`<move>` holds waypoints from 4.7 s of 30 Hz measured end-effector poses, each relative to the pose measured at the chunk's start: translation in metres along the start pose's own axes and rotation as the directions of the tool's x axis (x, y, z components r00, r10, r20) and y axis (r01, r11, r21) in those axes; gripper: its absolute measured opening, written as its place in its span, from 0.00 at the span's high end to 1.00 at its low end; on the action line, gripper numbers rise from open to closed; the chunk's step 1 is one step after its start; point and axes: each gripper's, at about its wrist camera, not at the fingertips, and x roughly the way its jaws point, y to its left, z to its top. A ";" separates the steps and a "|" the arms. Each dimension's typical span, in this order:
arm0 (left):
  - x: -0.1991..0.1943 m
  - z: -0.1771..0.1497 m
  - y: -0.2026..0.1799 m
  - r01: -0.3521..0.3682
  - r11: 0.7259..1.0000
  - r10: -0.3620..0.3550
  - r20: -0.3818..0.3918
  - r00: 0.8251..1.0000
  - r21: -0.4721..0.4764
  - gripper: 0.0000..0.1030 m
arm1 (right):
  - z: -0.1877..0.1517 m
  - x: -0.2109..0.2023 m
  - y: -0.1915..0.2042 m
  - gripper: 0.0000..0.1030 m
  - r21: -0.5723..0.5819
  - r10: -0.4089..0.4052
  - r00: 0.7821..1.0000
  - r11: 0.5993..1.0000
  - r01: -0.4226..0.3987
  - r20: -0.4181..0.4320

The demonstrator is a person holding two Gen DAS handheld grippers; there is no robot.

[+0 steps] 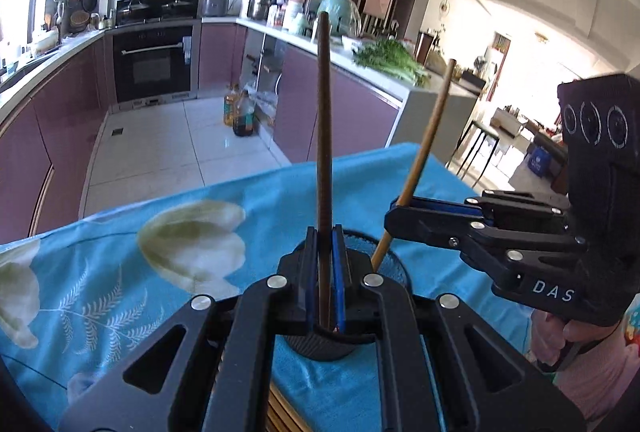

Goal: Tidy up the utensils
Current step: 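Lift the held chopstick upright with the left gripper while the right gripper lifts its chopstick over the cup, then open the left gripper over the mesh cup while the right gripper drops its chopstick in, then close the left gripper on a chopstick while the right gripper grasps another chopstick, then raise the left gripper's chopstick upright while the right gripper carries its chopstick above the cup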

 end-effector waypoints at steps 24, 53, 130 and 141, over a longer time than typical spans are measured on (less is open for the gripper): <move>-0.054 -0.069 0.080 -0.206 0.978 0.207 0.046 0.977 -0.023 0.64 | -0.033 -0.030 0.049 0.69 -0.082 -0.009 0.996 0.996 0.017 0.093; 0.005 -0.162 0.104 -0.187 0.982 0.182 -0.210 0.961 -0.005 0.65 | -0.102 0.075 0.082 0.71 -0.002 -0.007 0.975 1.000 0.007 -0.220; -0.110 -0.067 0.057 0.021 0.999 -0.015 0.155 0.988 -0.037 0.93 | -0.050 -0.063 0.053 0.95 0.028 0.099 0.981 0.994 -0.105 0.168; -0.108 -0.019 0.042 0.036 0.999 -0.035 0.226 0.974 0.001 0.93 | -0.018 -0.079 0.041 0.95 -0.004 0.072 0.969 0.997 -0.073 0.236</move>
